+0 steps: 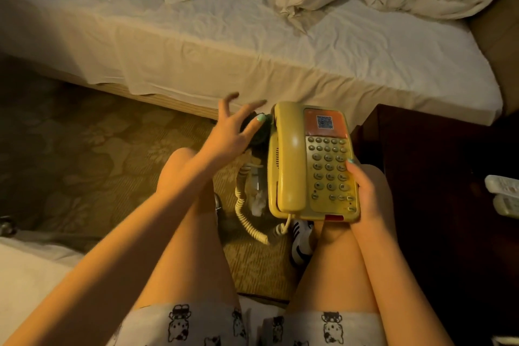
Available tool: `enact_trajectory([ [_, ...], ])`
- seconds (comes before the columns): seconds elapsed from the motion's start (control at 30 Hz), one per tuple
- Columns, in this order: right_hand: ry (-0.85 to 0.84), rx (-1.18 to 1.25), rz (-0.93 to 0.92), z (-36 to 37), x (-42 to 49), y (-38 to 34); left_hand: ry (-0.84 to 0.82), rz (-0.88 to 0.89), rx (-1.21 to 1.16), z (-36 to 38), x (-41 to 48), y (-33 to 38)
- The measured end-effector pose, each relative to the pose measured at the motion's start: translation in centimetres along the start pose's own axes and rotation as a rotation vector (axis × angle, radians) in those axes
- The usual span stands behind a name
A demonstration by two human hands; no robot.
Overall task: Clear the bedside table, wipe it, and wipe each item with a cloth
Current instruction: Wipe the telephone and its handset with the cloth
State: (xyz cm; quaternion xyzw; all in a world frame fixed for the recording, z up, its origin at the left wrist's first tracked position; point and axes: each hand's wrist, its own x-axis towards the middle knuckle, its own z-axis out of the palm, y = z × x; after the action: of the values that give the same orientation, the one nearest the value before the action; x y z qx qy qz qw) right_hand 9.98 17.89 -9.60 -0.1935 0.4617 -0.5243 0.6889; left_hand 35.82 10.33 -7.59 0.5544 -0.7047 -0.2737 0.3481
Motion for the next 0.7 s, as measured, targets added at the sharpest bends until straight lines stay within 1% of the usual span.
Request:
enact_trajectory([
  [0.03,-0.012,-0.006,-0.006,-0.1,0.1,0.0,0.038,0.130,0.110,-1.2,-0.2,-0.1],
  [0.07,-0.018,-0.008,-0.008,-0.2,0.1,0.0,0.039,0.276,0.194,-2.3,-0.3,-0.4],
  [0.1,-0.023,-0.011,-0.010,-0.3,0.2,0.0,-0.009,0.403,0.243,-3.3,-0.4,-0.7],
  [0.13,-0.022,-0.012,-0.009,-0.3,0.3,0.0,-0.095,0.482,0.270,-4.0,-0.5,-1.0],
  [0.17,-0.020,-0.010,-0.008,-0.3,0.3,0.0,-0.187,0.519,0.281,-4.4,-0.5,-1.1],
  [0.23,-0.016,0.003,-0.010,-0.4,0.4,0.0,-0.341,0.538,0.299,-4.8,-0.1,-1.5],
  [0.3,-0.020,0.028,-0.025,-0.5,0.3,0.0,-0.416,0.527,0.245,-4.7,0.6,-1.6],
  [0.4,-0.029,0.039,-0.026,-0.8,0.1,0.0,-0.388,0.401,0.050,-3.8,1.3,-1.1],
  [0.53,-0.009,-0.002,0.013,-1.2,-0.1,0.1,-0.371,0.335,0.014,-1.4,1.1,-1.4],
  [0.6,-0.010,-0.013,0.022,-1.4,0.1,0.2,-0.370,0.219,-0.090,-0.7,0.6,-2.0],
  [0.63,-0.011,-0.020,0.025,-1.5,0.2,0.3,-0.356,0.167,-0.139,-0.3,0.3,-2.4],
  [0.7,-0.011,-0.041,0.029,-1.6,0.6,0.6,-0.257,0.115,-0.128,0.5,-0.2,-2.9],
])
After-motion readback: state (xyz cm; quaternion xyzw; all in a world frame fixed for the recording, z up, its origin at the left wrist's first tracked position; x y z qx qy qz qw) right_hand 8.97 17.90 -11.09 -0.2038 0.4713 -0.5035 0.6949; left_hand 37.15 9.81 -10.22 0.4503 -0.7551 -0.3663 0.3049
